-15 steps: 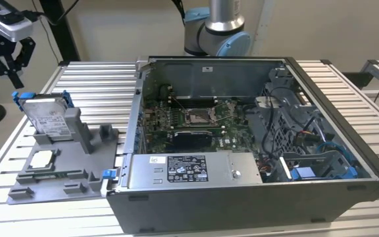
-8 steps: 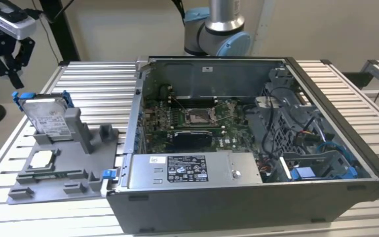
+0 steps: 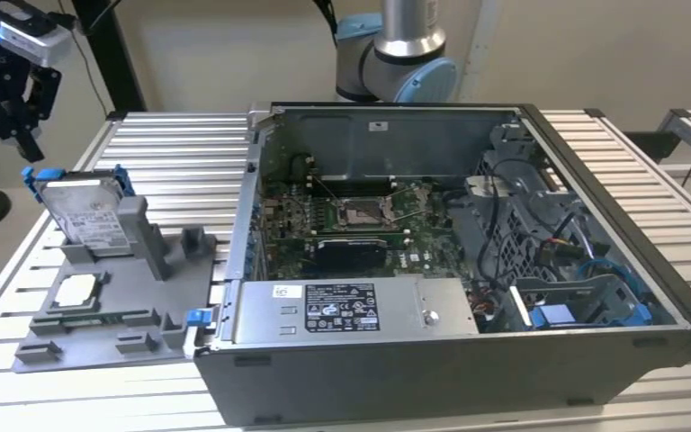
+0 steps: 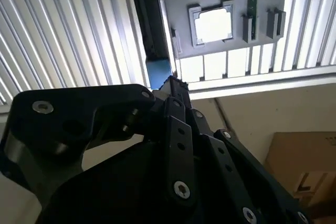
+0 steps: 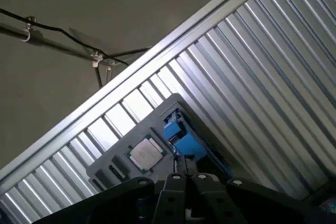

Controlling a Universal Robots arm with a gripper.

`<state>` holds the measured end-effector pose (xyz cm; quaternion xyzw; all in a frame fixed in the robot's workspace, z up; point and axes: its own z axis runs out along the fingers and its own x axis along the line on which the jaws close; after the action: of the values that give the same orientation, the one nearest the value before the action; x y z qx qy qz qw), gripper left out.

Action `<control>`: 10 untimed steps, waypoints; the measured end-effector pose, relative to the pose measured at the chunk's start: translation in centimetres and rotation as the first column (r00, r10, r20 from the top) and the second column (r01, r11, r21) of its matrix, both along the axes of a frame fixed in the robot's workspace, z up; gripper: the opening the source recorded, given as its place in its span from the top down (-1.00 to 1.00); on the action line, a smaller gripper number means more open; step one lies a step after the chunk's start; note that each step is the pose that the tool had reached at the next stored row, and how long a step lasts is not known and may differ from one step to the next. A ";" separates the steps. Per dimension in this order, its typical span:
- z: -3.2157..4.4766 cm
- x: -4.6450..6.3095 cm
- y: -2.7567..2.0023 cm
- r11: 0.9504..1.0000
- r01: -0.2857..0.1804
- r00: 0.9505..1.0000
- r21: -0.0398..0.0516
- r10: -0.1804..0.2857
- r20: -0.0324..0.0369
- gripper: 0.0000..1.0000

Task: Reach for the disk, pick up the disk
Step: 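Pick up the disk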

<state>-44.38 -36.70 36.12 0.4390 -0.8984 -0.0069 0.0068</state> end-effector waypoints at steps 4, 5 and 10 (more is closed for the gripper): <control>0.00 0.0 0.00 0.997 -0.073 0.997 0.000 0.073 0.000 1.00; 0.00 0.0 0.00 0.996 -0.091 0.996 0.000 0.091 0.000 1.00; 0.00 0.0 0.00 0.983 -0.181 0.983 0.000 0.181 0.000 1.00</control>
<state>-44.37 -36.70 36.12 0.5189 -0.8548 -0.0062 0.0074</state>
